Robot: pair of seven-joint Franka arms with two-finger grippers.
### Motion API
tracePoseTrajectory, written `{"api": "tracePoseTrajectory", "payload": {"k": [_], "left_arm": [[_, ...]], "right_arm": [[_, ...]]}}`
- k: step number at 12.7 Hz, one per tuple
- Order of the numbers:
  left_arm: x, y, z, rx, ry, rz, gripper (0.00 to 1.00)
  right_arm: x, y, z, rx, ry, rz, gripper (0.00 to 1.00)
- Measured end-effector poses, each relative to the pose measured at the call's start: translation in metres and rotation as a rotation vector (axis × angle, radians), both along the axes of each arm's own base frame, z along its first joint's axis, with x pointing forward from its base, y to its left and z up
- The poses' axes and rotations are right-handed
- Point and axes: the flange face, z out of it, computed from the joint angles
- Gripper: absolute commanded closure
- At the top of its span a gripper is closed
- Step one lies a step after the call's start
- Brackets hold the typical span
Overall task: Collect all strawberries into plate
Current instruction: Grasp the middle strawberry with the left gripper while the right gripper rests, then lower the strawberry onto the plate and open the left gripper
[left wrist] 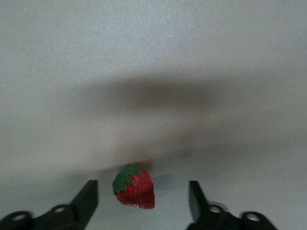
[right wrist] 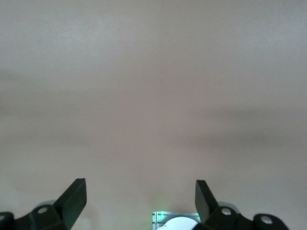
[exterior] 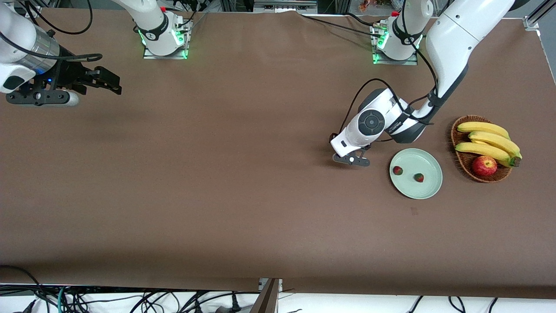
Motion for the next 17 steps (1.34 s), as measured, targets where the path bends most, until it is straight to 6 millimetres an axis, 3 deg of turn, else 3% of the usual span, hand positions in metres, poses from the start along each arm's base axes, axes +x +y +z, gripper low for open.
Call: {"api": "tracePoseTrajectory", "payload": {"k": [1,5,7,9,11,14,15,16,17], "left_arm": [[0.000,0.000,-0.003,0.000,0.000,-0.002,0.99],[0.008,0.006,0.004,0.020,0.003,0.008,0.99],[0.027,0.018,0.032,0.101,0.041,0.001,0.99],[0.052,0.037,0.075,0.168,0.094,-0.072,0.99],[0.071,0.071,0.097,0.176,0.134,-0.148,0.95],[0.096,0.163,0.081,0.088,0.174,-0.250,0.90],[0.102,0.190,0.070,0.049,0.171,-0.276,0.75],[0.106,0.210,0.058,0.017,0.167,-0.298,0.23],[0.107,0.222,0.047,-0.005,0.167,-0.314,0.00]], "right_arm": [[0.000,-0.001,0.000,-0.034,-0.006,0.008,0.00],[0.004,0.000,-0.005,-0.064,-0.003,0.016,0.00],[0.006,0.000,-0.005,-0.065,-0.008,0.015,0.00],[0.008,-0.003,-0.002,-0.055,-0.016,0.006,0.00],[0.009,-0.003,-0.003,-0.037,-0.011,0.001,0.00],[0.010,0.000,-0.004,-0.013,-0.011,0.002,0.00],[0.011,0.002,-0.004,0.004,-0.012,0.002,0.00],[0.011,0.002,-0.004,0.010,-0.014,0.001,0.00],[0.011,-0.001,-0.003,0.013,-0.014,-0.005,0.00]]}}
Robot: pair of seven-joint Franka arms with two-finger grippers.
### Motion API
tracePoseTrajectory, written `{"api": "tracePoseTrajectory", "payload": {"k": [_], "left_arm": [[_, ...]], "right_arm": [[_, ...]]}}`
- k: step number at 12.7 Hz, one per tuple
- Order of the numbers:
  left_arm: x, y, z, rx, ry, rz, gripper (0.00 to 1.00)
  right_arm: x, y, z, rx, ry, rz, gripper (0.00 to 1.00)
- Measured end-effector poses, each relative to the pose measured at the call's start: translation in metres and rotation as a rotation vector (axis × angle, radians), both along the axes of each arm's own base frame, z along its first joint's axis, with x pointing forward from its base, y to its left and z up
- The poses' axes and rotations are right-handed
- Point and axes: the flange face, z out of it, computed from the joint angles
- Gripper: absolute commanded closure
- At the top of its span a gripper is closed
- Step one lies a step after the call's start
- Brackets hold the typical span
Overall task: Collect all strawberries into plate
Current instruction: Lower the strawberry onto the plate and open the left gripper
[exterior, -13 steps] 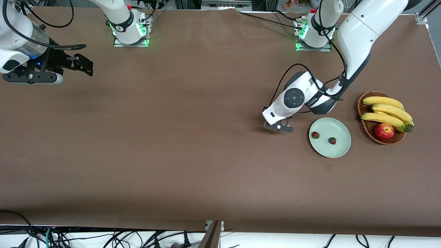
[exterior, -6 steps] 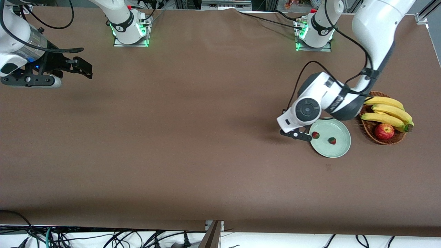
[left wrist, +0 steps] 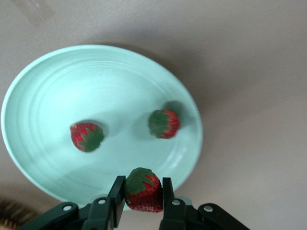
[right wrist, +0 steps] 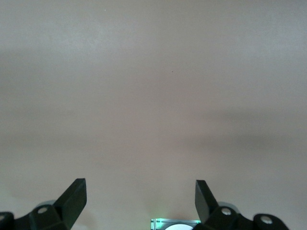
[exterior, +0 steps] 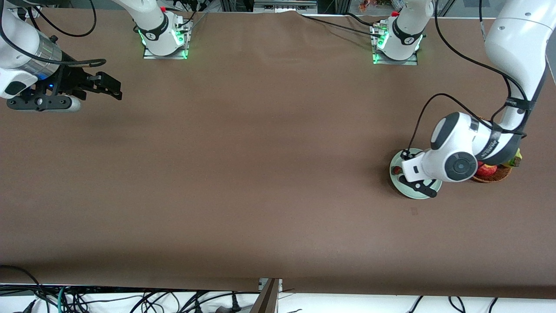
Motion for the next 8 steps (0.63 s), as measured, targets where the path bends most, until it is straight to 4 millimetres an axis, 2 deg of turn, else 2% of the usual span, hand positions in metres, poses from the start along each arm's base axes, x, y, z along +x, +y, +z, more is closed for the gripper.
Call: {"api": "tracePoseTrajectory", "payload": {"k": [2,4,6,8], "left_arm": [[0.000,0.000,-0.007,-0.015,0.005,-0.013,0.00],[0.004,-0.006,0.006,-0.014,-0.013,-0.023,0.00],[0.013,-0.008,0.045,0.006,-0.066,-0.025,0.00],[0.019,-0.017,0.111,0.023,-0.117,-0.016,0.00]], "right_arm": [[0.003,-0.009,-0.001,0.005,-0.003,-0.019,0.01],[0.009,-0.016,-0.008,0.018,-0.002,-0.022,0.00],[0.016,-0.020,-0.015,0.041,-0.003,-0.030,0.00],[0.019,-0.036,-0.017,0.051,-0.006,-0.027,0.00]]}}
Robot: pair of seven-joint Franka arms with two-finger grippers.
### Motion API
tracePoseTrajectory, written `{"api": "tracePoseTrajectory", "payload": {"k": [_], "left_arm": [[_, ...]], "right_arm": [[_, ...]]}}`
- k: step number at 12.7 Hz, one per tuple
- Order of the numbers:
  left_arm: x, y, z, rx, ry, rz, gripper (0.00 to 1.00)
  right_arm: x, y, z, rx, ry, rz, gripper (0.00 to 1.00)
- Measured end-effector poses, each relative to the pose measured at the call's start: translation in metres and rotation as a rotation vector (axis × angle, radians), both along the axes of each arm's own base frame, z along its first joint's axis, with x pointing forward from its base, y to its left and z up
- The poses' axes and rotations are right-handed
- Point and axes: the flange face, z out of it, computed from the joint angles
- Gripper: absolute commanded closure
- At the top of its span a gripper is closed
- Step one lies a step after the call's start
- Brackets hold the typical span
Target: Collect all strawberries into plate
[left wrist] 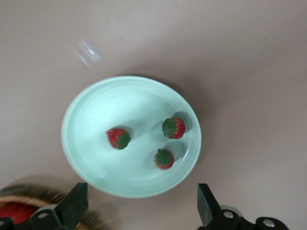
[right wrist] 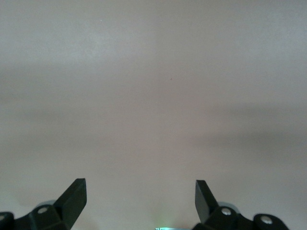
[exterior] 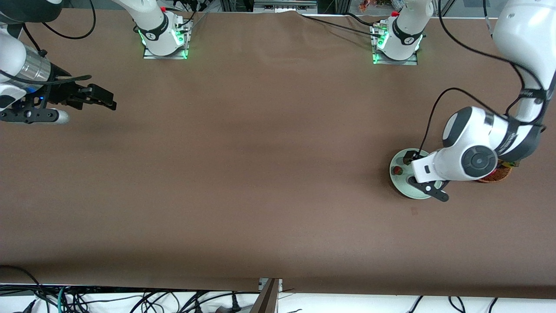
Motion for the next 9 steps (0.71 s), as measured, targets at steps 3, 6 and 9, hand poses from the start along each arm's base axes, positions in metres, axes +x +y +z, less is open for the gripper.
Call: {"api": "tracePoseTrajectory", "payload": {"k": [3,6,9], "left_arm": [[-0.002,-0.007,0.122,-0.005,-0.027,0.050,0.00],[-0.006,-0.003,0.203,0.003,-0.079,0.079,0.00],[0.001,-0.004,0.248,-0.023,-0.222,0.110,0.00]], "right_arm": [[0.000,-0.017,0.005,0.011,-0.008,0.046,0.00],[-0.002,-0.016,0.005,0.013,0.006,0.064,0.00],[-0.003,-0.015,0.005,0.004,0.006,0.070,0.00]]}}
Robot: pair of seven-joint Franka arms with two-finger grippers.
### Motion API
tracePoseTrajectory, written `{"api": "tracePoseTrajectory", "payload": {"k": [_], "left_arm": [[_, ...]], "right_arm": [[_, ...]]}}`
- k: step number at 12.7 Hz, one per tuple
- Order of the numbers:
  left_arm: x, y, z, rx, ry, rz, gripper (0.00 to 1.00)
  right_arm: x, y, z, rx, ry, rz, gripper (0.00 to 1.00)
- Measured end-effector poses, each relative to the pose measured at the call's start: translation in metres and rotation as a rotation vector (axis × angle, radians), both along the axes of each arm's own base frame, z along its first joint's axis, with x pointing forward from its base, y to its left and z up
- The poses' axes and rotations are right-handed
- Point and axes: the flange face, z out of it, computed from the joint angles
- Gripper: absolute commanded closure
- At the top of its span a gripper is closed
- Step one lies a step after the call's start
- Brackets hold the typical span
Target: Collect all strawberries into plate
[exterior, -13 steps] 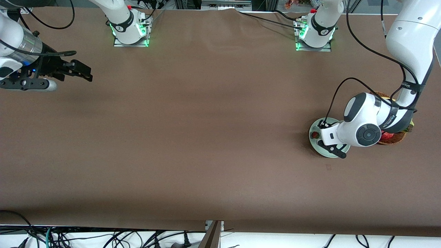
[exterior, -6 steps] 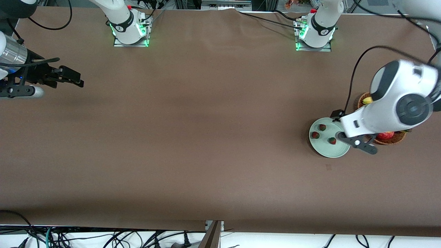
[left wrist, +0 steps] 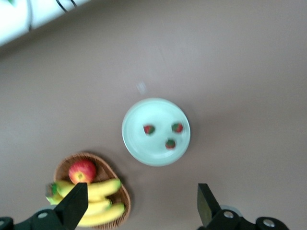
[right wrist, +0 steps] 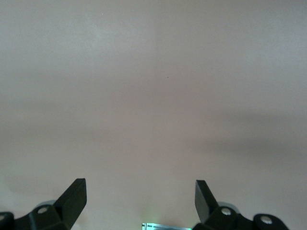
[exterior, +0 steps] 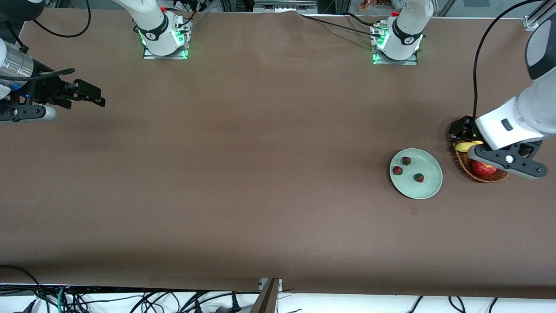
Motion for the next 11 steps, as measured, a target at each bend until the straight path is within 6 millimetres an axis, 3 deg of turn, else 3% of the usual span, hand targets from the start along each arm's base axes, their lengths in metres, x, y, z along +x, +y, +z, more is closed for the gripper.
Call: {"api": "tracePoseTrajectory", "payload": {"k": [2,6,9,11], "left_arm": [[-0.010,-0.001,0.007,-0.053,0.004,0.090,0.00],[-0.048,0.013,0.000,-0.045,-0.010,0.346,0.00],[-0.085,0.024,-0.014,-0.039,-0.028,0.393,0.00],[-0.096,0.025,-0.018,-0.038,-0.026,0.396,0.00]], "right_arm": [[0.001,-0.003,0.000,-0.028,-0.011,0.003,0.00],[0.008,-0.004,0.000,-0.051,-0.052,0.004,0.00],[0.010,-0.006,0.000,-0.072,-0.059,0.007,0.01],[0.011,-0.004,0.000,-0.082,-0.071,0.012,0.00]]}}
